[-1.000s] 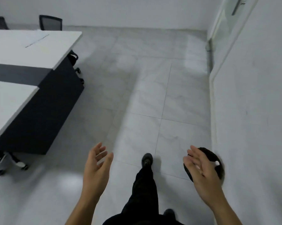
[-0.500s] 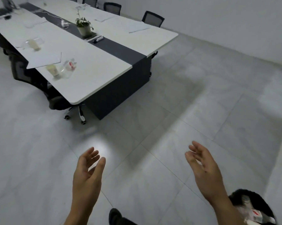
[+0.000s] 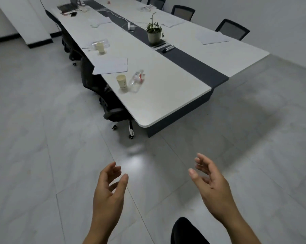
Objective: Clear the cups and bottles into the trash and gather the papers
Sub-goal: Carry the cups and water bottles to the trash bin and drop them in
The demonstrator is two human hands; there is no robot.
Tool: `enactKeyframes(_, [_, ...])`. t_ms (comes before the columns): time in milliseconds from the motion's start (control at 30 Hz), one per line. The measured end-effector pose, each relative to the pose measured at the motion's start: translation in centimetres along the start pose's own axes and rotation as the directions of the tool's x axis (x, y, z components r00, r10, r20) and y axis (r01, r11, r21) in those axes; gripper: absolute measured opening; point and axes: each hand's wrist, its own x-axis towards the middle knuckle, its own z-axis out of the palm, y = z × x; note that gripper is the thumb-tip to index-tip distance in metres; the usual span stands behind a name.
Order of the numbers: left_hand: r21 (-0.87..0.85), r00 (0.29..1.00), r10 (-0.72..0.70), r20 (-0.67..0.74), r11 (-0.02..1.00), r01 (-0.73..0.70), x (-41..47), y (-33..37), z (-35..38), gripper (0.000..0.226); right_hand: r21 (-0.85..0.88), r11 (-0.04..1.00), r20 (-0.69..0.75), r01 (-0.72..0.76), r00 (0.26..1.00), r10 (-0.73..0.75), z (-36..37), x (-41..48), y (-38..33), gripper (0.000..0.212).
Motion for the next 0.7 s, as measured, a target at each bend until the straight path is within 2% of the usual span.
enactKeyframes(267, [0.052, 0.996, -0.062, -0.061, 0.997, 0.065, 17.0, -0.3, 1.2, 0.040, 0.047, 0.997, 0.075, -0.059, 0.996, 0.055, 8.6, 17.9, 0.4, 0.047])
enactKeyframes(533, [0.111, 0.988, 0.074, -0.133, 0.992, -0.059, 35.1, 7.8, 0.5, 0.044, 0.016, 0.998, 0.134, 0.054, 0.989, -0.056, 15.2, 37.0, -9.6, 0.053])
enactKeyframes(700, [0.127, 0.989, 0.083, -0.121, 0.990, -0.067, 43.7, 8.1, 1.6, 0.046, -0.048, 0.997, 0.173, 0.060, 0.984, -0.051, 18.7, 44.9, -11.9, 0.053])
